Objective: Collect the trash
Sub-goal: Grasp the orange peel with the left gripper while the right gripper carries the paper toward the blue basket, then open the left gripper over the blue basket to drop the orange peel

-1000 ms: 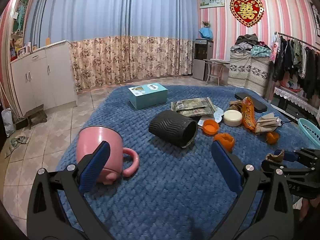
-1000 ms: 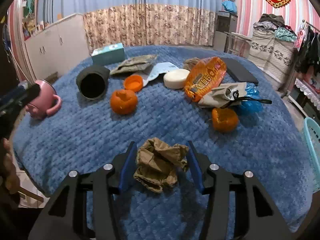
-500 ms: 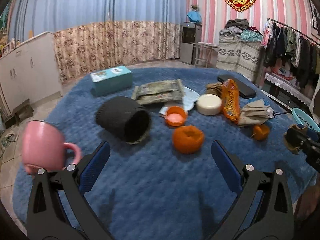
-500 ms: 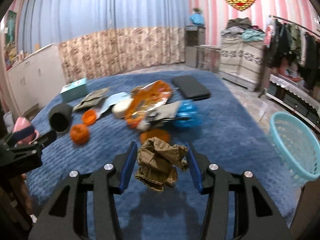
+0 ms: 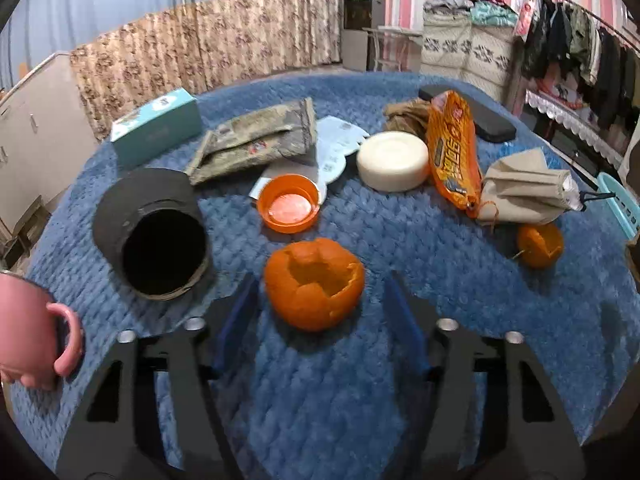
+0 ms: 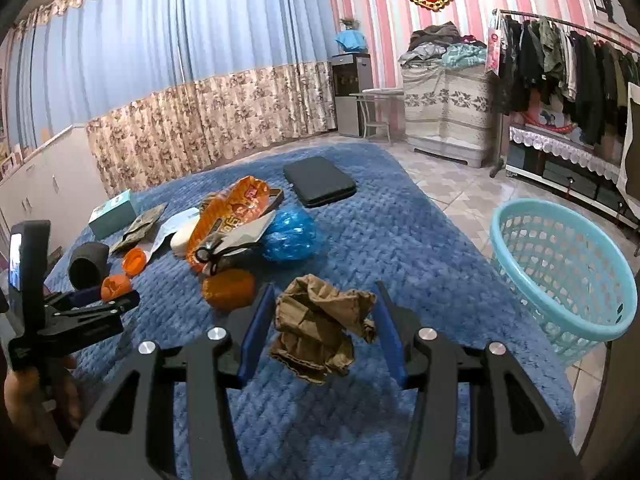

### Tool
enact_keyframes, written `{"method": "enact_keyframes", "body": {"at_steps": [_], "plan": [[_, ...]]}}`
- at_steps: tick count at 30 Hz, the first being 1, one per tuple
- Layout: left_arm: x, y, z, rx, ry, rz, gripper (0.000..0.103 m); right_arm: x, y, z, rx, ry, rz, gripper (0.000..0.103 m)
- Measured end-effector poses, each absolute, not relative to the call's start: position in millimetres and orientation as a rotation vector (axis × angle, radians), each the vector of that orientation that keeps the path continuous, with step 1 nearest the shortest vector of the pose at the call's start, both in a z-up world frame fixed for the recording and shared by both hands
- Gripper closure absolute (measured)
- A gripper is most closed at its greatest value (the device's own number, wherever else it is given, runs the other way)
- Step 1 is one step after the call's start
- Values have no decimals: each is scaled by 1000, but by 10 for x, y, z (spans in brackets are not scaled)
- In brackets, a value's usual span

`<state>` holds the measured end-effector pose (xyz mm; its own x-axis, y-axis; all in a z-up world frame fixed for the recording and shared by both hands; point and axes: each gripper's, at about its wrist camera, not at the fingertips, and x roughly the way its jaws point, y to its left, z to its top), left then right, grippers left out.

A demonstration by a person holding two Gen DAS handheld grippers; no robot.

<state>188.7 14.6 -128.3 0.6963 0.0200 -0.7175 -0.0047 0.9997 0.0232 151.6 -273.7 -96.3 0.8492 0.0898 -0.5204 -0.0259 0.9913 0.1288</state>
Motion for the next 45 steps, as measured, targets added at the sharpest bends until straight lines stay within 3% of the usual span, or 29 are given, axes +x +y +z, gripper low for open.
{"method": "enact_keyframes", "body": {"at_steps": [8, 15, 25, 29, 45], "plan": [[1846, 134, -1190, 38, 780, -6, 75, 1443, -2868, -876, 116, 531, 29, 53], [1770, -242, -551, 93, 618, -52, 76, 1354, -3363, -573, 145, 473, -85, 53], [1867, -1560, 337, 74, 422, -276, 75, 1510, -4463, 39, 153, 432, -313, 53], [1924, -2083, 300, 103, 430, -357, 75, 1616, -4809, 115, 145, 433, -391, 53], [2347, -3271, -334, 218, 526, -515, 74, 1761, -5707, -541, 279, 555, -522, 53]]}}
